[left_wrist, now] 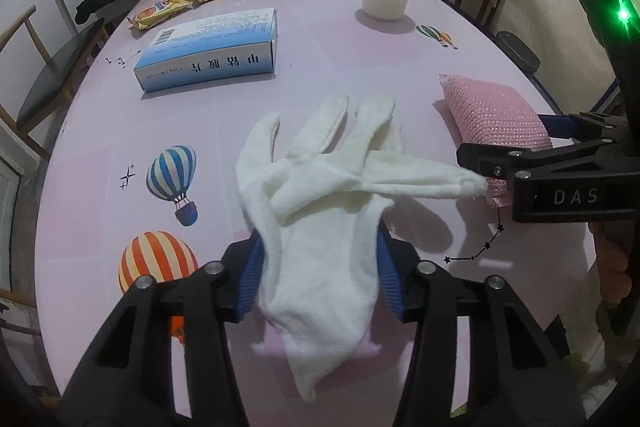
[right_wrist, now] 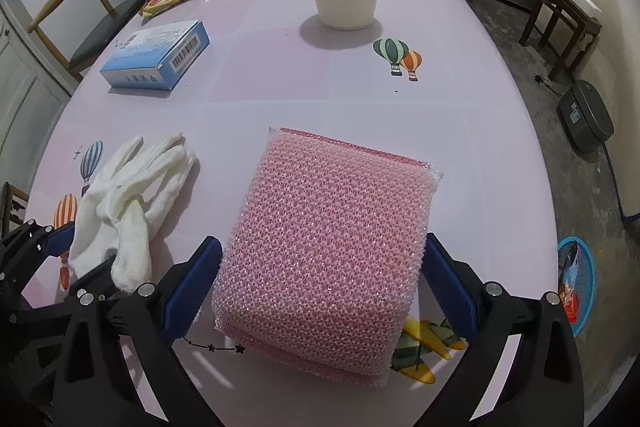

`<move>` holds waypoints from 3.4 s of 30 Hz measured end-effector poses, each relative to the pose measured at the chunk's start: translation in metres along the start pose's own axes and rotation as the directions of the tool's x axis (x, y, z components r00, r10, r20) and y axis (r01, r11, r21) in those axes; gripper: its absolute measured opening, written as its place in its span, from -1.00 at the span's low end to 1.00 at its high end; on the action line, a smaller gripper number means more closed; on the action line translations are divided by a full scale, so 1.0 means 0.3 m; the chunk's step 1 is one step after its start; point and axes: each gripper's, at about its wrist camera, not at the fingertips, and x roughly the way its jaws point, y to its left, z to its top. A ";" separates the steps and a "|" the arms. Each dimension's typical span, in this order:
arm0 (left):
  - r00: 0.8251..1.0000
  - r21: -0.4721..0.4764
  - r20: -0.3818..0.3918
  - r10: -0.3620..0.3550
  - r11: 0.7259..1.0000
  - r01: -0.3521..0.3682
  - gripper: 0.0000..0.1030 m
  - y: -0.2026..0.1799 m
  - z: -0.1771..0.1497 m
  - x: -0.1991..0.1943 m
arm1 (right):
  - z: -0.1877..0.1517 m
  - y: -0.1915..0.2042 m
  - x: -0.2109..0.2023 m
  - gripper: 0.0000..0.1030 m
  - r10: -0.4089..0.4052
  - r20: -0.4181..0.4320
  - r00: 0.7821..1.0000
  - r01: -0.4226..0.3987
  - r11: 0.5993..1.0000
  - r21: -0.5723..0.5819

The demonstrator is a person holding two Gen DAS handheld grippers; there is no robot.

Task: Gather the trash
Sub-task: 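Close the left tool on the white glove while the right tool grasps the pink sponge, then carry the glove and sponge over the blue wastebasket with both tools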

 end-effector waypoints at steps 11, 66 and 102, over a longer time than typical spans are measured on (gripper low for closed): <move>1.000 -0.010 0.005 -0.018 1.000 0.018 -0.40 0.001 0.000 -0.003 | 0.000 -0.001 -0.008 0.66 -0.004 0.009 1.000 0.004 1.000 -0.002; 0.996 -0.010 0.082 -0.044 0.999 0.045 -0.78 -0.008 0.007 -0.102 | 0.009 -0.020 -0.094 0.64 0.012 0.062 0.998 -0.013 1.000 0.011; 0.940 0.188 0.217 -0.265 0.956 0.226 -0.79 -0.361 0.249 -0.299 | -0.157 -0.589 -0.531 0.64 -0.054 0.301 0.952 -0.056 0.937 0.346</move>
